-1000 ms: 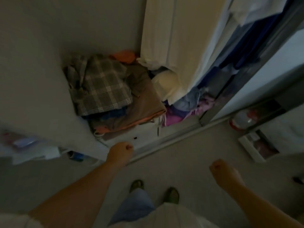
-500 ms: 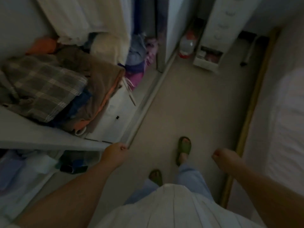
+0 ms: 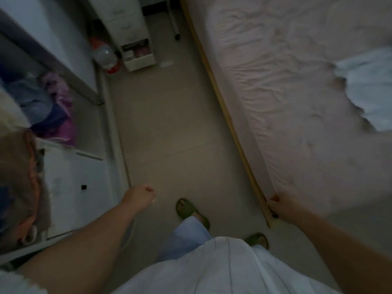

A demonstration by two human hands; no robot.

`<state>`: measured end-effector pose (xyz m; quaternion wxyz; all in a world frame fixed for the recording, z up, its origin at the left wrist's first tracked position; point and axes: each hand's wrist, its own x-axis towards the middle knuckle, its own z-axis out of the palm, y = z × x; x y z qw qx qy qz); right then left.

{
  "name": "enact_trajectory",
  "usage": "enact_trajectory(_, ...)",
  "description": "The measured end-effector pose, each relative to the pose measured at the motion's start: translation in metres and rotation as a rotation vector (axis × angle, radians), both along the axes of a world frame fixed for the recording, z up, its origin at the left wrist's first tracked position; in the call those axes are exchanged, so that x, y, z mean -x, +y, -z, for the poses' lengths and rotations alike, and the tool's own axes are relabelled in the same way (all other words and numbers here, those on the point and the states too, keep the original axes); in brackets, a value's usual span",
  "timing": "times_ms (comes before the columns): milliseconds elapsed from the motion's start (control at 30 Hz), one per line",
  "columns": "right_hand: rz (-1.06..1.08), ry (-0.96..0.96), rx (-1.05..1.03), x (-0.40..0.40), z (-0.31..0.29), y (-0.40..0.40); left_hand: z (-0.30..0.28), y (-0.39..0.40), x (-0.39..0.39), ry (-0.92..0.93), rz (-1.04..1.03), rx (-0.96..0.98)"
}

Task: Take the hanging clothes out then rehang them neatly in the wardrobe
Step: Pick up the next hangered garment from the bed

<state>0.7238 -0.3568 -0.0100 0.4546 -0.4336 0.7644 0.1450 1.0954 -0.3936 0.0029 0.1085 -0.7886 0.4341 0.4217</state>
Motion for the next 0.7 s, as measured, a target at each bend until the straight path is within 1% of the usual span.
enact_trajectory(167,0.103,-0.01,-0.003,0.097,-0.008,0.091,-0.005,-0.011,0.127,0.022,0.181,0.074)
enact_trajectory(300,0.204,0.025,-0.034,0.188,-0.01,0.163,0.001,0.022,0.252,0.058,0.334,0.097)
enact_trajectory(400,0.339,0.035,-0.017,0.256,-0.017,0.221,0.004,0.066,0.341,0.114,0.428,0.051)
enact_trajectory(500,0.486,0.058,-0.045,0.315,-0.022,0.28,0.003,0.103,0.412,0.13,0.542,-0.004)
enact_trajectory(600,0.688,0.089,-0.03,0.355,-0.028,0.331,0.001,0.117,0.473,0.192,0.644,-0.024)
enact_trajectory(700,0.824,0.122,-0.026,0.376,-0.028,0.371,0.002,0.117,0.532,0.256,0.709,-0.017)
